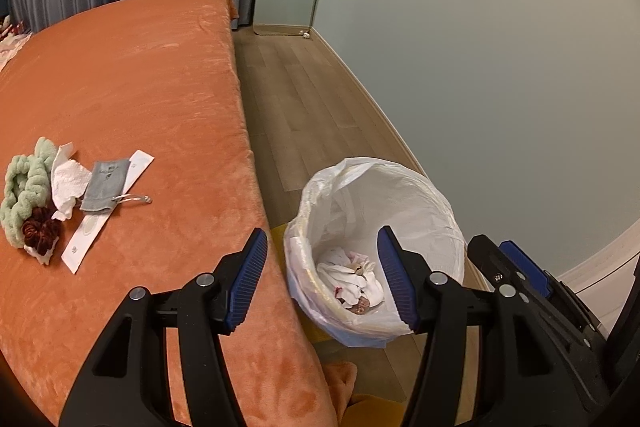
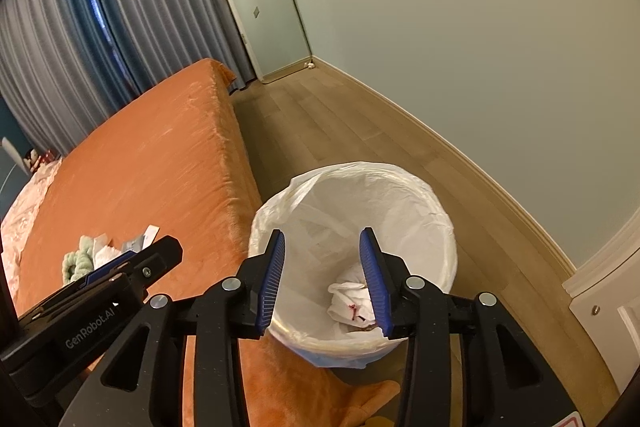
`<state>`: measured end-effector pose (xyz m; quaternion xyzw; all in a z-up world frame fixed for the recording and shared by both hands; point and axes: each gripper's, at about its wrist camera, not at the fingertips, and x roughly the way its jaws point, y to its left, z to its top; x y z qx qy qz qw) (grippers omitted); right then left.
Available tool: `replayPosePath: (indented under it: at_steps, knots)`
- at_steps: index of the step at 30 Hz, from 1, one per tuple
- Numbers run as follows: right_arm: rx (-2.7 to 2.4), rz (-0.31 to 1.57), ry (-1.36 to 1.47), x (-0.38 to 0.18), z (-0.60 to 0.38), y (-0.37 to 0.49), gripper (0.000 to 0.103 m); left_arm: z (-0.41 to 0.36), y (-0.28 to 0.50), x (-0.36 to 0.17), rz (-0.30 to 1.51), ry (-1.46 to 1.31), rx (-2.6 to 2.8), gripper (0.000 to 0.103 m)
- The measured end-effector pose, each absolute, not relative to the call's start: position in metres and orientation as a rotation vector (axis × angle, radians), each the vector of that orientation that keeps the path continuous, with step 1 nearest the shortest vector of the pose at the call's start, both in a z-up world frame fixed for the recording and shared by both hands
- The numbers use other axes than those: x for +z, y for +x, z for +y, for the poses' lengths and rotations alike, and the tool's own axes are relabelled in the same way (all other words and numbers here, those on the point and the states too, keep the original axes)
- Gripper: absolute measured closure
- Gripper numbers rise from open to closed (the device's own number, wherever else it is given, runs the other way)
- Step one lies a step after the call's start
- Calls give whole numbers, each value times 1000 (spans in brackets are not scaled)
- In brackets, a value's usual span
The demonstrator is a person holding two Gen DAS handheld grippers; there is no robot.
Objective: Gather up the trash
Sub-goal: 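Move both open tools back to the pile on the bed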
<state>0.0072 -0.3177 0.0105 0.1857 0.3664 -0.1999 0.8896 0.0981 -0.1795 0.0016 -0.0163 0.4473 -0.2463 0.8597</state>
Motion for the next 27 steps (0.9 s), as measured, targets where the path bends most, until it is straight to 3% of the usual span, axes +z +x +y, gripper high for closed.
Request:
replayPosePath:
  at_steps: [20,27]
  knots:
    - [-251,822,260,4,-198,54,55,-18,130,-21,967,-185,-265,48]
    - [-162,867,210,-8,-136,74,55,53,141,-39,980,-215,-138,39]
